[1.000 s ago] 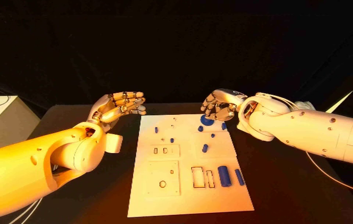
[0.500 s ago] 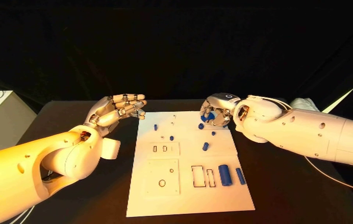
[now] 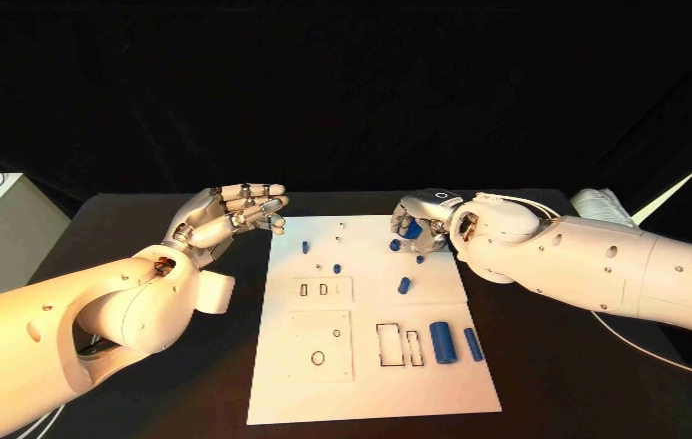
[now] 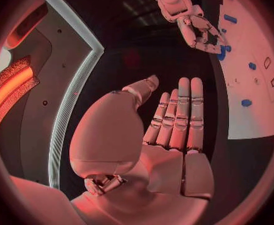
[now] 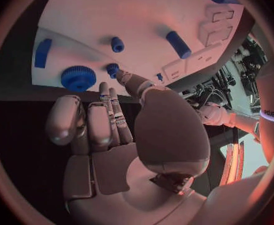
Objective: Assemble the parts on the task board
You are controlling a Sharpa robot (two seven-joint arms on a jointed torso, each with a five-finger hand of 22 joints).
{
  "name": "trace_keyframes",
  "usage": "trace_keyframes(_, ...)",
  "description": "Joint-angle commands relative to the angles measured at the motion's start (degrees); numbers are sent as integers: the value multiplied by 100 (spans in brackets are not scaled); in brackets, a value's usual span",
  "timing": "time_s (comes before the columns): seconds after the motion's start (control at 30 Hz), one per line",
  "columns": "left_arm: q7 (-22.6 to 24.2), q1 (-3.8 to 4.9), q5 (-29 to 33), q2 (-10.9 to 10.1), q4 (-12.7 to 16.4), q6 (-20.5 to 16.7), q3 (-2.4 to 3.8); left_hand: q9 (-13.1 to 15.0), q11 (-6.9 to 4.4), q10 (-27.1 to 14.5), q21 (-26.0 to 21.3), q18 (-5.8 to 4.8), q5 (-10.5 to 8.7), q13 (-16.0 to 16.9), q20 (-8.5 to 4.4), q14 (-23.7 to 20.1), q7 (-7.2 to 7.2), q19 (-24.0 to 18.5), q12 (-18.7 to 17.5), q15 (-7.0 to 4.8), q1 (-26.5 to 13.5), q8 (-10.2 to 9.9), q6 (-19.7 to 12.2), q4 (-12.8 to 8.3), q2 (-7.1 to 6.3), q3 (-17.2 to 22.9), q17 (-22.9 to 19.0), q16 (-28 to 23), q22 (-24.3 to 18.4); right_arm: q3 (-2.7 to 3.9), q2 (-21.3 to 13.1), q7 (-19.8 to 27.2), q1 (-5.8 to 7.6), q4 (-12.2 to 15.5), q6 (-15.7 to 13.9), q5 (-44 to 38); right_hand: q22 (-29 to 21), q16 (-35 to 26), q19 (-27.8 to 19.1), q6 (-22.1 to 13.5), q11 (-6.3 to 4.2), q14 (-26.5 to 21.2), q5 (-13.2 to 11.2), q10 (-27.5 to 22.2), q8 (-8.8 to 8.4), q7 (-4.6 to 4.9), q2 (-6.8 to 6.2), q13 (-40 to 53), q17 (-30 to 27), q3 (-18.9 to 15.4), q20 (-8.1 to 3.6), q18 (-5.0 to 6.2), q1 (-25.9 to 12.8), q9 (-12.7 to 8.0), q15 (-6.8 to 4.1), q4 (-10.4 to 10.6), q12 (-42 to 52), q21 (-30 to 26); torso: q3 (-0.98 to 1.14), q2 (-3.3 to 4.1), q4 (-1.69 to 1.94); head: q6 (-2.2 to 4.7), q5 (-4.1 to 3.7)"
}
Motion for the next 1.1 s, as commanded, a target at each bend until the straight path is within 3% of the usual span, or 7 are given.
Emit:
trace_keyframes(0.03, 10, 15, -31, -8, 38, 122, 9, -9, 1, 28, 37, 17, 4, 0, 0, -33, 65, -56, -23, -13, -68, -27, 48, -29, 2, 12, 16, 42, 23, 0, 54, -57, -22, -73, 67, -161, 24, 42, 21, 15, -2, 200, -11, -36, -31, 15, 8, 10, 15, 7, 23, -110, 49, 9, 13, 47, -22, 51, -5, 37, 30, -4, -17)
trace_keyframes(0.13, 5, 19, -31, -20, 44, 117, 11, -9, 1, 28, 37, 17, 4, 0, 0, -33, 65, -56, -23, -13, -68, -27, 48, -29, 2, 12, 16, 42, 23, 0, 98, -52, -37, -116, 65, -166, 69, 76, 22, 21, -3, 199, 16, -21, -28, 17, 16, 17, 45, 17, 23, -113, 58, 16, 11, 55, -16, 86, -3, 55, 45, -6, -36)
trace_keyframes(0.23, 0, 23, -31, -28, 40, 113, 12, -9, 1, 28, 37, 17, 4, 0, 0, -33, 65, -56, -23, -13, -68, -27, 48, -29, 2, 12, 16, 42, 23, 0, 129, -42, -52, -143, 66, -169, 120, 97, 24, 41, -8, 196, 22, 14, -18, 15, 28, 27, 56, 31, 23, -118, 60, 27, 10, 69, -6, 126, -4, 65, 51, 2, -3)
trace_keyframes(0.8, -23, 39, -31, -45, 31, 112, 14, -11, 5, 23, 70, 17, 6, 0, 0, -45, 70, -72, -25, -11, -68, -31, 44, -29, 11, 22, 27, 67, 44, 0, 160, -37, -71, -125, 101, -179, 522, 248, 46, 322, -102, 186, 27, 394, 175, -75, 137, 147, 143, 240, -17, -163, 130, 202, -48, 133, 40, 429, -2, 113, 45, 15, 6)
trace_keyframes(0.87, -27, 41, -31, -47, 29, 113, 14, -11, 5, 23, 70, 17, 6, 0, 0, -45, 70, -72, -25, -11, -68, -31, 44, -29, 11, 22, 27, 67, 44, 0, 155, -58, -72, -116, 61, -208, 671, 290, 73, 413, -148, 192, -131, 544, 248, -113, 211, 201, 176, 341, -51, -184, 230, 274, -88, 90, 73, 538, -3, 121, 48, 21, -5)
trace_keyframes(0.97, -33, 42, -31, -49, 24, 114, 14, -11, 5, 23, 80, 18, 5, 0, 0, -49, 71, -77, -24, -11, -65, -31, 45, -30, 15, 26, 30, 73, 50, 0, 146, -102, -73, -87, -94, -269, 794, 300, 96, 456, -185, 187, -145, 657, 292, -127, 269, 254, 168, 436, -81, -202, 337, 331, -115, 24, 95, 629, 1, 128, 54, 35, -10)
trace_keyframes(1.1, -38, 43, -31, -48, 14, 116, 14, -11, 5, 23, 87, 18, 4, 0, 0, -52, 72, -80, -24, -11, -63, -31, 46, -31, 18, 29, 32, 78, 55, 1, 137, -156, -74, -48, -301, -335, 1327, 296, 254, 481, -212, 175, -194, 776, 335, -130, 310, 337, 133, 537, -118, -299, 454, 408, -136, -88, 122, 1012, 1, 133, 58, 58, -7)
